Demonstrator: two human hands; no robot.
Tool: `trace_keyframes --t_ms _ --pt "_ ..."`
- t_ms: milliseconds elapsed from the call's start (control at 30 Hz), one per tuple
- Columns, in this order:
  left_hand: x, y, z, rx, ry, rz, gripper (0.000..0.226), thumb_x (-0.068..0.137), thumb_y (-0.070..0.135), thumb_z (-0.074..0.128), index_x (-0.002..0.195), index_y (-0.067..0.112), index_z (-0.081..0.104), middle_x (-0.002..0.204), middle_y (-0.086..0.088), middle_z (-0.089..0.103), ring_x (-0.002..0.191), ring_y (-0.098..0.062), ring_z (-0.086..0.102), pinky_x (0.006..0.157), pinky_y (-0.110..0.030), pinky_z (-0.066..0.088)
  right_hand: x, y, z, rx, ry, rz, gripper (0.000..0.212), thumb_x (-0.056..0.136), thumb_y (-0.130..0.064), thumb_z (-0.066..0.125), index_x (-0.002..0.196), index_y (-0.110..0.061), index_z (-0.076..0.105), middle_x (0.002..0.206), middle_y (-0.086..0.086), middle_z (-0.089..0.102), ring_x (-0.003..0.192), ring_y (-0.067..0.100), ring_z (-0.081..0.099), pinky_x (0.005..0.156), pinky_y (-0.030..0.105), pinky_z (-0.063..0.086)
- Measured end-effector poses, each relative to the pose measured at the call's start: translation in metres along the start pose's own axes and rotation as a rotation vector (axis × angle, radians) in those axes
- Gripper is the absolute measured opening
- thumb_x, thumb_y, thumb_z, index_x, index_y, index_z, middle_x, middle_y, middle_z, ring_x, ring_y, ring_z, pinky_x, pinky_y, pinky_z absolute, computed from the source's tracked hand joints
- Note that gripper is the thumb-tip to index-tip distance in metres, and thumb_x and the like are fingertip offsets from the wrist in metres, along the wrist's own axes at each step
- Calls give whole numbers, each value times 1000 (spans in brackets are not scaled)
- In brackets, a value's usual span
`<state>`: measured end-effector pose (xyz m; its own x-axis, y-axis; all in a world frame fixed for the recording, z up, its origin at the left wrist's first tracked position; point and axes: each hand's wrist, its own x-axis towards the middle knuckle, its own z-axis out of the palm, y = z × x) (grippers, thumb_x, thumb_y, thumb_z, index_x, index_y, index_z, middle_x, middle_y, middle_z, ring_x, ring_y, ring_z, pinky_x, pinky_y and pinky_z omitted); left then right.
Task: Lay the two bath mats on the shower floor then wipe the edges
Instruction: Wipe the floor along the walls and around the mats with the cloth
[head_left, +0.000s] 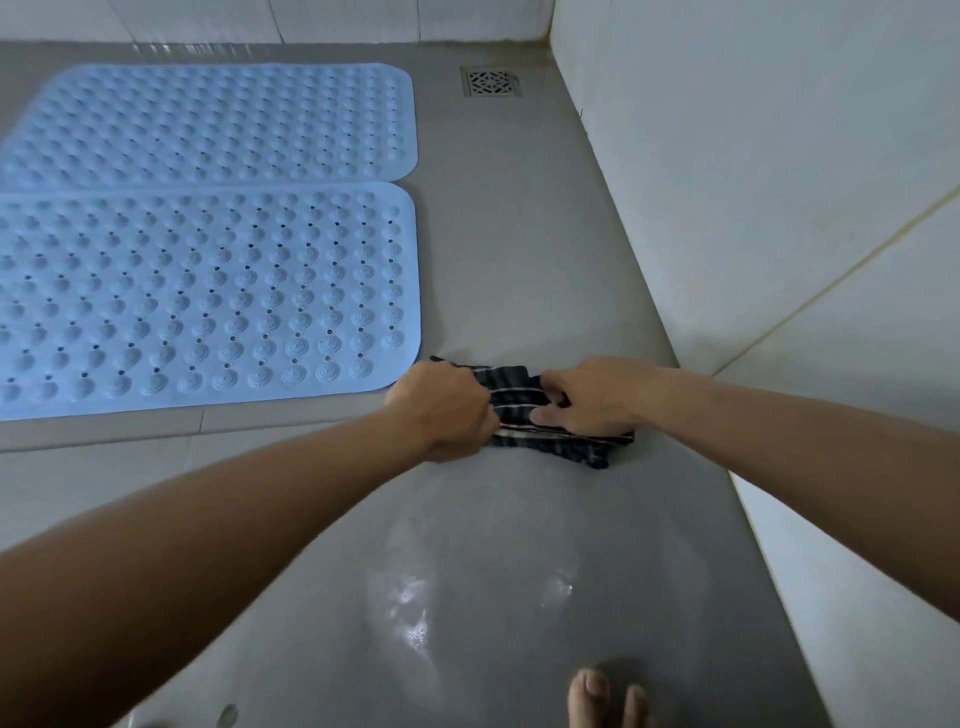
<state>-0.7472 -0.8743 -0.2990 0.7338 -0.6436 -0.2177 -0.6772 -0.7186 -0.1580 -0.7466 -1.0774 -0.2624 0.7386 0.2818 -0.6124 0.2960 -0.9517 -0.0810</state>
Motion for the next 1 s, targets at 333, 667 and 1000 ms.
trace_keyframes --t_ms 333,667,1000 --pt "-19 51 43 -450 9 -303 61 104 44 18 158 17 12 165 -9 13 152 -27 6 123 -48 6 2 -5 90 79 405 38 64 96 -53 25 142 -14 47 143 13 47 133 34 41 115 52 29" --pt "-57 44 38 -472 -62 -465 75 98 52 26 159 14 5 165 -11 11 151 -31 6 123 -48 3 2 -45 70 88 350 18 60 100 -50 40 154 -26 29 153 2 35 141 27 29 116 39 21" --pt "-101 0 63 -493 -3 -568 77 92 57 27 157 18 16 165 -8 12 151 -29 5 124 -46 2 25 -111 65 8 397 14 60 93 -54 44 145 -25 40 142 -1 48 125 29 44 102 44 36"
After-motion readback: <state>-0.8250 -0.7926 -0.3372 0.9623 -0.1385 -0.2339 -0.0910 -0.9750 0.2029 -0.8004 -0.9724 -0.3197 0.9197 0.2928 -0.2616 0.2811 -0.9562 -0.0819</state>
